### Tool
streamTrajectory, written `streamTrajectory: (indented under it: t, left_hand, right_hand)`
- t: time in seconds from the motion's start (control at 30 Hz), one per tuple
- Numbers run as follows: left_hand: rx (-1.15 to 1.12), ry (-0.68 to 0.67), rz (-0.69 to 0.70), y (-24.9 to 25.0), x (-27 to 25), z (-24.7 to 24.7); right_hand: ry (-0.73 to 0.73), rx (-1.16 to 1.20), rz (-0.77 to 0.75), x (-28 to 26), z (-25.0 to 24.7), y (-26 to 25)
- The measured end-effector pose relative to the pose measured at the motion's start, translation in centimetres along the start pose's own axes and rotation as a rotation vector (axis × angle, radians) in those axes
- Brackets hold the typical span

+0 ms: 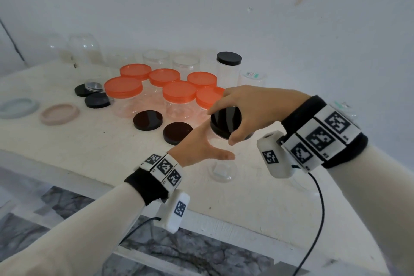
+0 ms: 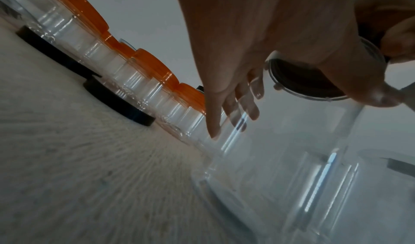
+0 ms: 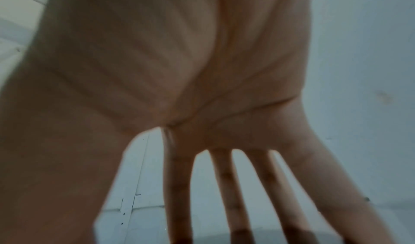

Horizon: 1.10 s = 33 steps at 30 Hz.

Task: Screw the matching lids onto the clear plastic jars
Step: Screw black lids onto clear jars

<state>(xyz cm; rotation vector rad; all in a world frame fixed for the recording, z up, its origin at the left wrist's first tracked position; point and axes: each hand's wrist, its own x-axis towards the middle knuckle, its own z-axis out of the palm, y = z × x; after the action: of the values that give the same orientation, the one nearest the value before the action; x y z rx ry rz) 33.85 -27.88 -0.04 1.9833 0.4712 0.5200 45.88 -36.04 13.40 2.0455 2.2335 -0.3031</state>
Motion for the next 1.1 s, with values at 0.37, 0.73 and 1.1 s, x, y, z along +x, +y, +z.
streamTrajectory:
  t: [0.37, 0.73, 1.1]
  left_hand:
    - [-0.032, 0.061, 0.008, -0.7, -0.1, 0.6]
    - [0.172, -0.127, 0.015, -2.3, 1.7, -5.1]
    - [0.632, 0.077, 0.279, -2.9, 11.5, -7.4]
  right_hand:
    - [0.125, 0.069, 0.042, 0.0, 0.8, -0.2]
    - [0.166, -0.061, 0.225, -0.6, 3.4, 0.5]
    - [0.468, -0.057, 0.676, 1.8, 7.0, 4.5]
